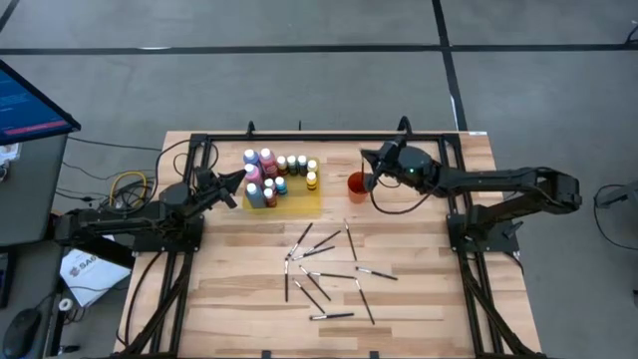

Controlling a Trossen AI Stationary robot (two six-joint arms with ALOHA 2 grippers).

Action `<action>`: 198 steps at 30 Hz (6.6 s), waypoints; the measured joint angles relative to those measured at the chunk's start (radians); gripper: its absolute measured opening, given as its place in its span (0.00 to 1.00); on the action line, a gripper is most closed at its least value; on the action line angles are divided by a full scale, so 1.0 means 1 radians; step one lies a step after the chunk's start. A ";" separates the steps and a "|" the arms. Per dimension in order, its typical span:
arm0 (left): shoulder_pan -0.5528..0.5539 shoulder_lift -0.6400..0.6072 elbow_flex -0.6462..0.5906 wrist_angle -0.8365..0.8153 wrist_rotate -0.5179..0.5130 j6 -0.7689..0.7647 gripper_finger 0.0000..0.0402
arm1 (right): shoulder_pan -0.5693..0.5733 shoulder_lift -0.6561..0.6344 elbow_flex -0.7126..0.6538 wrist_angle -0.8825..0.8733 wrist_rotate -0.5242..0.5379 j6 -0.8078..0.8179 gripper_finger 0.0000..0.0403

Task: Pick & Place Paint Supplies
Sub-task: Put the silver paint brush into the orange cup, then put the silver paint brush into the cup

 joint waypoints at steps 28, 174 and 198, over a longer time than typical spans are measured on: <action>0.000 0.000 0.000 0.013 0.000 0.000 0.00 | 0.279 0.050 0.490 -0.965 -0.077 0.273 0.50; 0.001 0.039 0.000 0.062 0.000 0.000 0.00 | 0.570 0.526 0.551 -1.153 -0.326 0.346 0.00; 0.001 0.040 0.000 0.067 0.000 0.000 0.00 | 0.546 0.456 0.345 -1.143 -0.483 0.450 0.42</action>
